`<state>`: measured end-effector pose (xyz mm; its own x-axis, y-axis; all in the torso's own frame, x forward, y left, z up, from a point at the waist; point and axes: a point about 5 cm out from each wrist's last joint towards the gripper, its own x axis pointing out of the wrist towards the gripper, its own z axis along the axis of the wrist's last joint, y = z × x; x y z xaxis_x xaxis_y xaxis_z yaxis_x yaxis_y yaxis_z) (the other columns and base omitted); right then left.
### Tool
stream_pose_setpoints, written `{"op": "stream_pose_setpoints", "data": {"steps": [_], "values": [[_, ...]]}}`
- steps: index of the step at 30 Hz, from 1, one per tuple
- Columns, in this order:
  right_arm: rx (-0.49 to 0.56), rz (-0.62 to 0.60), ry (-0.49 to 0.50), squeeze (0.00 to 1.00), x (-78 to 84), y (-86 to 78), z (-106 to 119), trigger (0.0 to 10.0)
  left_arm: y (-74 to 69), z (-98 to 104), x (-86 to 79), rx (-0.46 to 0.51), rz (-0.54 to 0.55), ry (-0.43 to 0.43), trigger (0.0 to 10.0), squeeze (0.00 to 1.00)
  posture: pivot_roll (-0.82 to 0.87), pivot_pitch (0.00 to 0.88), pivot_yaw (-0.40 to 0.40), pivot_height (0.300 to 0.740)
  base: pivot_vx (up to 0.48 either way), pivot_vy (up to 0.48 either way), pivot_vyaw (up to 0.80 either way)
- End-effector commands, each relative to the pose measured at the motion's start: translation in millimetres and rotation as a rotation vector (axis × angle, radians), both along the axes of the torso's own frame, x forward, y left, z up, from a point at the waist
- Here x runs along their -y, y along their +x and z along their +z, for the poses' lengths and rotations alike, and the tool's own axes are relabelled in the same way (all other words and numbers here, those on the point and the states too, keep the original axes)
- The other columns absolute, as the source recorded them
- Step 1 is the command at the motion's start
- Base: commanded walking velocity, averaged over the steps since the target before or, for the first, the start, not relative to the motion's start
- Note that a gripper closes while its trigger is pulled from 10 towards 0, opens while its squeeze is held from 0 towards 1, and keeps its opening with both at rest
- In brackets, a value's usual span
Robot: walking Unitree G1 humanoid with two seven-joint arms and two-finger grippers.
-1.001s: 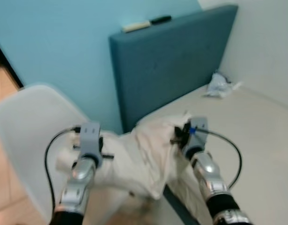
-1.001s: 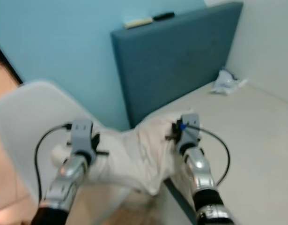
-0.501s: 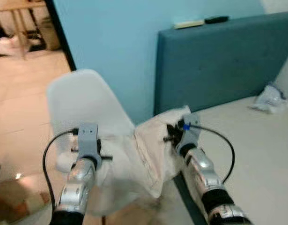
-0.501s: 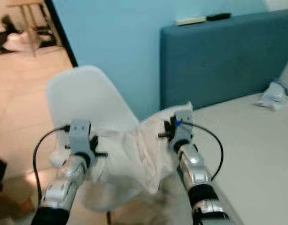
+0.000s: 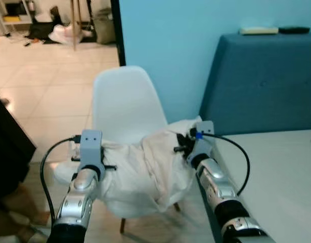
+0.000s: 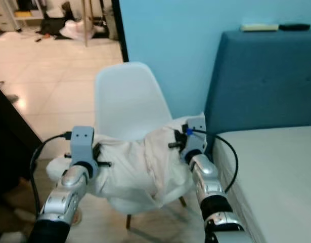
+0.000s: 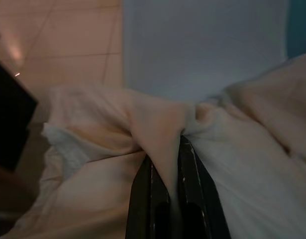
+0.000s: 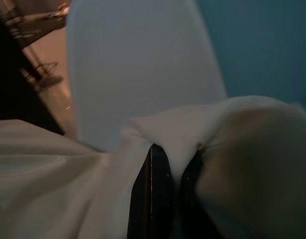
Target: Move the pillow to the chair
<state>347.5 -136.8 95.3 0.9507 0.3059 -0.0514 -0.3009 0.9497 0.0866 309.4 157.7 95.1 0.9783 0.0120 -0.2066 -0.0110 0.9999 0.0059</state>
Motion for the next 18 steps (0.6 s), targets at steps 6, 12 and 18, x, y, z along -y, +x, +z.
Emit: {"op": "stream_pose_setpoints", "data": {"steps": [6,12,18], "values": [[0.011,0.013,0.005,0.00,-3.6,1.3,1.0,10.0,8.9,9.0,8.6,0.028,-0.041,0.001,10.0,0.00,0.05,0.054,0.013,0.740,0.000,0.000,0.67],[0.000,-0.009,-0.021,0.00,0.0,-0.5,-3.0,10.0,12.5,4.9,14.1,-0.002,-0.092,0.034,10.0,0.00,0.05,0.046,0.013,0.740,0.000,-0.172,0.00],[0.001,-0.015,-0.014,0.00,-0.1,-2.6,-4.8,10.0,14.1,2.8,13.4,-0.016,-0.077,0.054,10.0,0.00,0.04,0.041,0.015,0.740,0.000,-0.480,0.00]]}}
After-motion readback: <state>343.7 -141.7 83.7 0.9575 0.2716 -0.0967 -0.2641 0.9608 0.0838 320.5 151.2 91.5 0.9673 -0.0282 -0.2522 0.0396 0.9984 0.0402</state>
